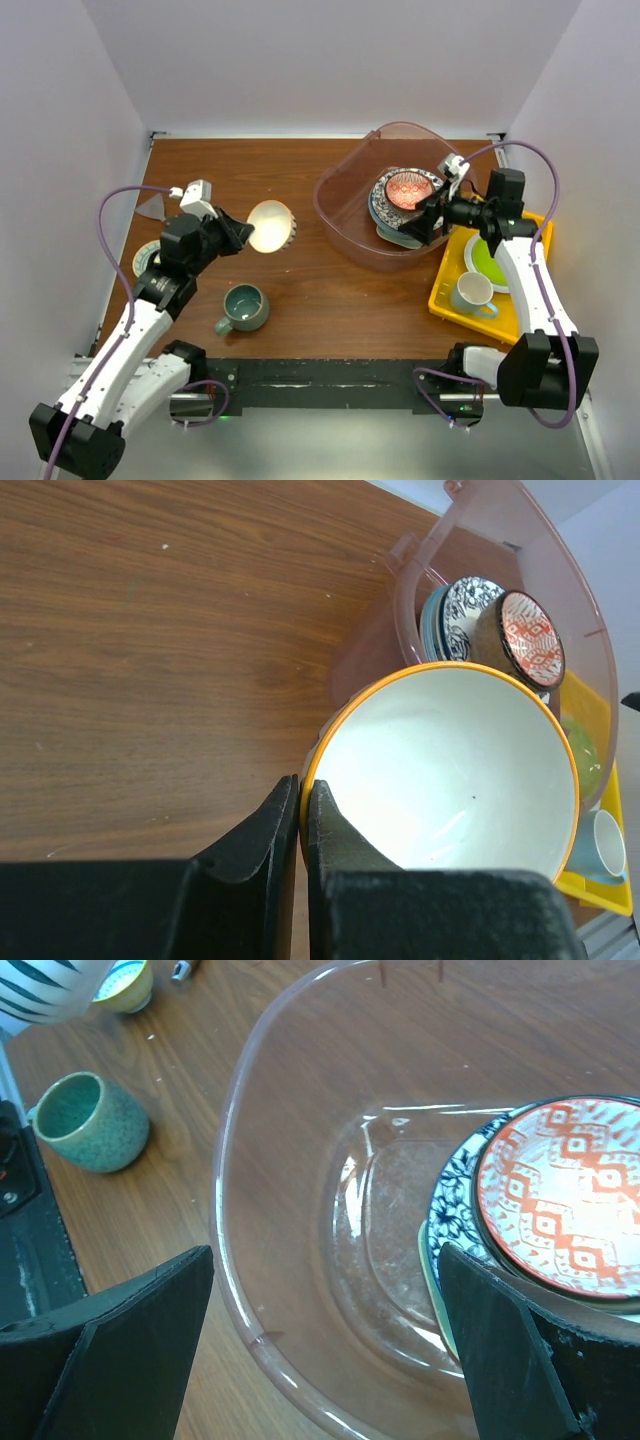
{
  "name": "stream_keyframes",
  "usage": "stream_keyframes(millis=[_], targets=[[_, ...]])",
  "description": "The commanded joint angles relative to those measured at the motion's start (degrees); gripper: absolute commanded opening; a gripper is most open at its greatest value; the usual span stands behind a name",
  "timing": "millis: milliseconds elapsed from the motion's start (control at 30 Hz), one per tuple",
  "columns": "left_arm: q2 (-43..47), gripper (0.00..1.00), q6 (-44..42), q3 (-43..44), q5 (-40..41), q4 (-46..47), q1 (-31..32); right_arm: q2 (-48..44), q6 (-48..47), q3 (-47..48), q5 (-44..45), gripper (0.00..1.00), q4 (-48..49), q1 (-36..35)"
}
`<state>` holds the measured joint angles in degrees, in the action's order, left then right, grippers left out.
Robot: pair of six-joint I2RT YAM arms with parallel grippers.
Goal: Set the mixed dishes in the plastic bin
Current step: Pick up the bowl from the center of the board.
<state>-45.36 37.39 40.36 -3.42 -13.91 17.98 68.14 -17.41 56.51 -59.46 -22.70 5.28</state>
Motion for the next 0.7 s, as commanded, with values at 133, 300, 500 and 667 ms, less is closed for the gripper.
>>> stream_keyframes(millis=[133,300,500,667], targets=[[0.7,0.00,3.6,-0.4,6.8,7.8,7.7,2.5,-5.5,8.5,7.0,0.98,-9.1,-8.0],[-0.2,0.00,4.6,-0.9,10.9,9.0,11.9,4.5,-7.6,12.9,10.6,0.98,-14.9,-12.9],[-2.2,0.00,5.5,-0.9,18.0,10.2,19.4,6.0,-8.3,15.6,15.4,0.98,-19.0,-17.8],[-3.6,0.00,5.9,0.3,23.9,10.0,25.5,6.9,-7.6,17.3,16.9,0.98,-20.5,-20.0]])
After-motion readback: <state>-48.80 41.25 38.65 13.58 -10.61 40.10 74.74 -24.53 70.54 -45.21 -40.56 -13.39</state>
